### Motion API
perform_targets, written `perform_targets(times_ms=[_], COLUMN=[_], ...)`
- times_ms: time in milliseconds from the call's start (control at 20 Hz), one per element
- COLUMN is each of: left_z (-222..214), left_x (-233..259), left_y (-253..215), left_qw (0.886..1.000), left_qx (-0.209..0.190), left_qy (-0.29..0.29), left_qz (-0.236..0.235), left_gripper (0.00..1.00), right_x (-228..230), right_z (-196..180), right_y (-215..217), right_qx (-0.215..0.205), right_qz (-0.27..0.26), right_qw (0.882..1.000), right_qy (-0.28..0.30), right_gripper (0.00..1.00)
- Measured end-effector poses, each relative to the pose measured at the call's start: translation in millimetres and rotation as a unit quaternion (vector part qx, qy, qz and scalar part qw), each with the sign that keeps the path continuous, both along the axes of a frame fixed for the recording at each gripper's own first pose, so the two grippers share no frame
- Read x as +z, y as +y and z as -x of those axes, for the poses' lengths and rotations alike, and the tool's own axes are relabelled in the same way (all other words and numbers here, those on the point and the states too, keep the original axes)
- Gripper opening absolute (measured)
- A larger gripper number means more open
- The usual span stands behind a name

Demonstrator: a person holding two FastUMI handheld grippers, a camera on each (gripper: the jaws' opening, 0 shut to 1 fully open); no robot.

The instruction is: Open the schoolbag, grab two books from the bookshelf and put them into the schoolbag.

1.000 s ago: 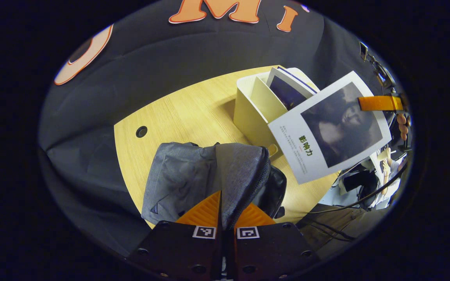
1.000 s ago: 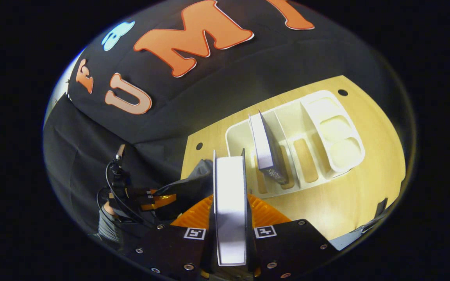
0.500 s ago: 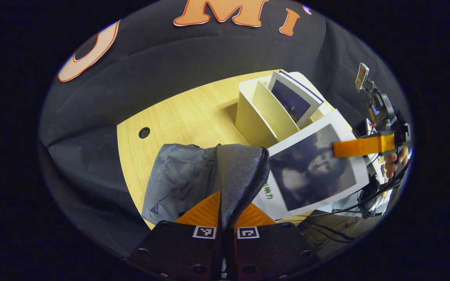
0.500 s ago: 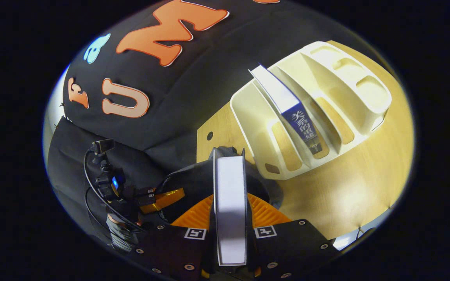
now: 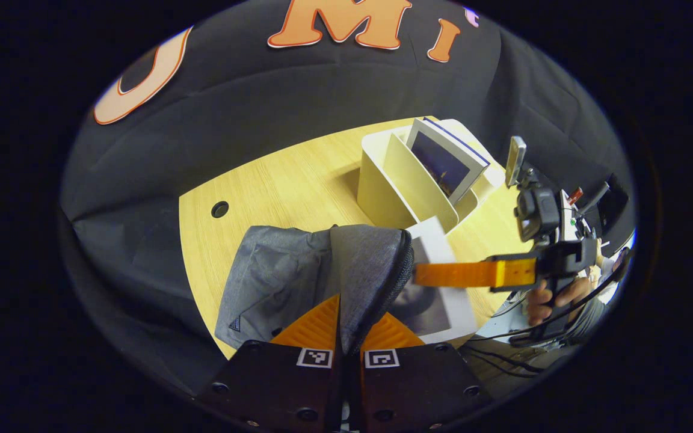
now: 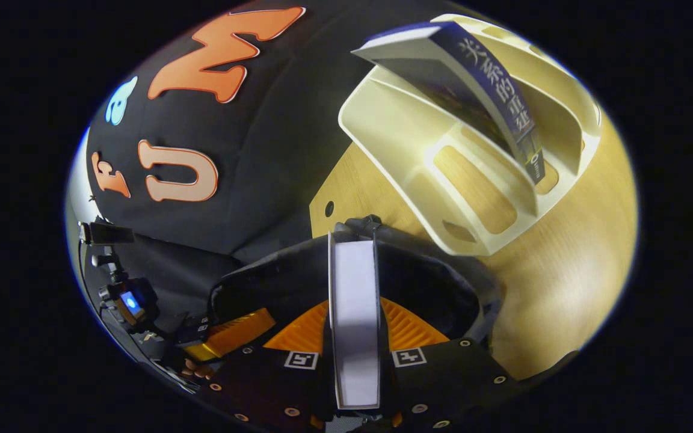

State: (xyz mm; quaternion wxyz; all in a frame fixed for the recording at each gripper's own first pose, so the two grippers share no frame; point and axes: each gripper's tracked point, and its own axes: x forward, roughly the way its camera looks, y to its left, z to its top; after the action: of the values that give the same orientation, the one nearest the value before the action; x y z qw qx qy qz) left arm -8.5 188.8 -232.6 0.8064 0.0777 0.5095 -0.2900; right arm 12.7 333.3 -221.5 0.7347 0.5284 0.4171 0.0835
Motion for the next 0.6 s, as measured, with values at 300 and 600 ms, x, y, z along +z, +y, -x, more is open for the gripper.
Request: perform_targets(times_ms=[300, 600], left_z=[11.8, 18.5], left_x=[-0.5, -2.6], left_y=[-0.6, -4.8], left_qw=[1.000, 1.000], left_qx=[0.005, 0.028], left_qy=[-0.006, -0.009], left_qz=[0.005, 0.011], left_gripper=[0.05, 0.05], right_x=[-21.3, -38.3], right_z=[-22.4, -30.6], right_y=[18.9, 35.4], right_qx=[-0.054, -0.078], right_qz=[-0.005, -0.029], right_qw=[0.998, 0.997], right_qy=[-0.011, -0.002], right_gripper=[0.30, 0.31])
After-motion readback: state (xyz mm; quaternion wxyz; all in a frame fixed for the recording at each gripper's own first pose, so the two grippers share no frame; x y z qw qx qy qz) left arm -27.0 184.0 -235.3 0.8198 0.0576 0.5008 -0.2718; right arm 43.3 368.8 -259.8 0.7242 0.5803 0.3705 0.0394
